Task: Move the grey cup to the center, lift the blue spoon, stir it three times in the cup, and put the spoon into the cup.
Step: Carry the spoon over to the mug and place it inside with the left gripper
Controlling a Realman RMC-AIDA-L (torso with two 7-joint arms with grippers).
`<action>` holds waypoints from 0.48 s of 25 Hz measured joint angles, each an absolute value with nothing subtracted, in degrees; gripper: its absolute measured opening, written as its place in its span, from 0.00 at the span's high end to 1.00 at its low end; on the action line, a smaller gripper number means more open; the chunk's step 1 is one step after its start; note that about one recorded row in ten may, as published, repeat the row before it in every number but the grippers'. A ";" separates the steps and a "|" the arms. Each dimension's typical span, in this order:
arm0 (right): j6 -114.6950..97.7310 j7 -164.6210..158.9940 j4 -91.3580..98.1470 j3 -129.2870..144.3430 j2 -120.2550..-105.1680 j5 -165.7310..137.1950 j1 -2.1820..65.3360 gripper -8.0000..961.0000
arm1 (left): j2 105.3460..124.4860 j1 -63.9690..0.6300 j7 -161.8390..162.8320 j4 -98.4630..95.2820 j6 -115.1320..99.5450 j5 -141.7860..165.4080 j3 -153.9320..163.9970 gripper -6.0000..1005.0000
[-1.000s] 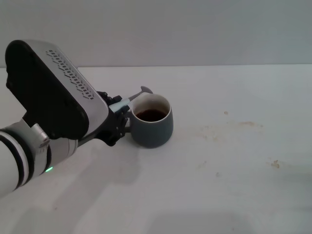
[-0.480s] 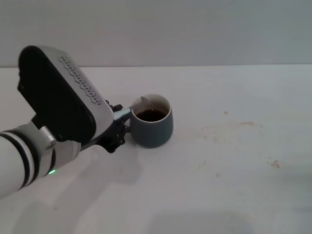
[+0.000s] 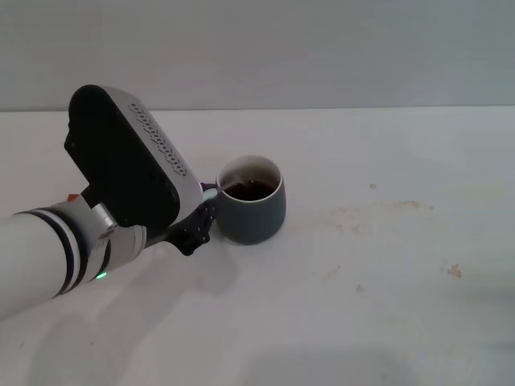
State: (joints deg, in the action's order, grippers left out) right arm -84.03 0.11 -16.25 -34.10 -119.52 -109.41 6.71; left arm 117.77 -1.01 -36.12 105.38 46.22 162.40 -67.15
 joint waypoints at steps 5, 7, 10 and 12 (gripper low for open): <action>-84.03 0.11 -16.24 -34.10 -119.53 -109.42 6.68 0.99 | 117.77 -3.36 -36.12 102.32 46.24 162.29 -67.97 0.82; -84.03 0.10 -16.20 -34.10 -119.53 -109.42 6.68 0.99 | 117.80 -4.11 -36.12 101.28 46.23 162.27 -68.11 0.82; -84.03 0.10 -16.17 -34.10 -119.53 -109.42 6.68 0.99 | 117.84 -5.27 -36.13 100.00 46.20 162.25 -68.13 0.82; -84.03 0.10 -16.17 -34.10 -119.53 -109.42 6.76 0.99 | 117.85 -6.07 -36.12 99.22 46.20 162.21 -68.13 0.82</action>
